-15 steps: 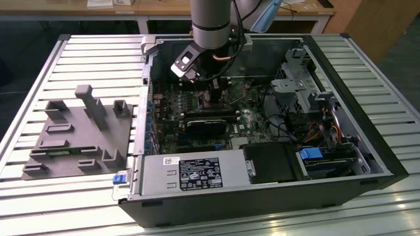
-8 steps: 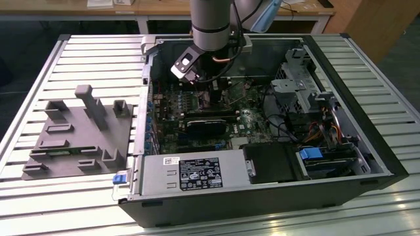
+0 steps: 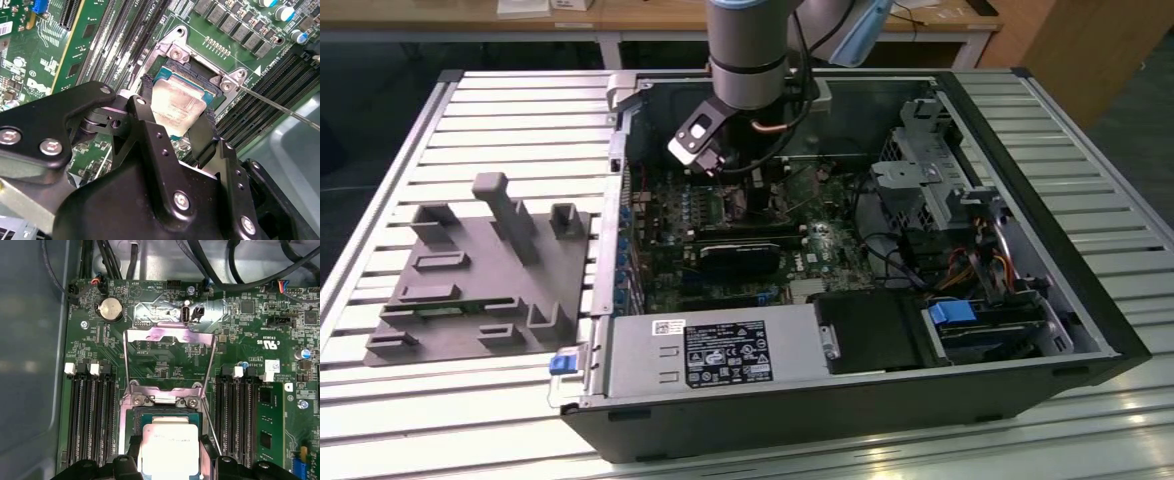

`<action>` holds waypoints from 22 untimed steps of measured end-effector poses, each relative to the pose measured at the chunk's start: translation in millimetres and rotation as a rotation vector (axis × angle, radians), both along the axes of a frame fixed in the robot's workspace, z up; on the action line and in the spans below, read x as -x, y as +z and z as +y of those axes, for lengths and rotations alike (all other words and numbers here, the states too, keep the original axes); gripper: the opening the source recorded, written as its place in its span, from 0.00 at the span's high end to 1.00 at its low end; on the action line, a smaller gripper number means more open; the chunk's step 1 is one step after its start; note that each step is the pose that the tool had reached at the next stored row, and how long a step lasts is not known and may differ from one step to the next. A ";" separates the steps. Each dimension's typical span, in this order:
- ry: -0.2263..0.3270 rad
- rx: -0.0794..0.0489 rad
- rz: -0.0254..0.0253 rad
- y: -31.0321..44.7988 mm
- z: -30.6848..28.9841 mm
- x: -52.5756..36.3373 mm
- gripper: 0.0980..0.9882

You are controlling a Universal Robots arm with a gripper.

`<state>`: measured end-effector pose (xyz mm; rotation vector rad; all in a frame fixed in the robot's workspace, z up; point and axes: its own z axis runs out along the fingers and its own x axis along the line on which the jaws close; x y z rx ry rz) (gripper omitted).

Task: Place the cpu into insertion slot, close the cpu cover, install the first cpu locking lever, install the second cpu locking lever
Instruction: 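Place the cpu into insertion slot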

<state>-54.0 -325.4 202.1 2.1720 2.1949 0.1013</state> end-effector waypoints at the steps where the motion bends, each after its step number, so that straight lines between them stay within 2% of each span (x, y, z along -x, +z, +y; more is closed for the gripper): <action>1: 0.000 0.000 0.0001 -0.5 0.4 0.0 0.51; 11: -0.002 -0.001 0.0000 -5.0 4.0 0.0 0.51; 22: -0.006 -0.001 0.0000 -8.4 4.1 0.0 0.51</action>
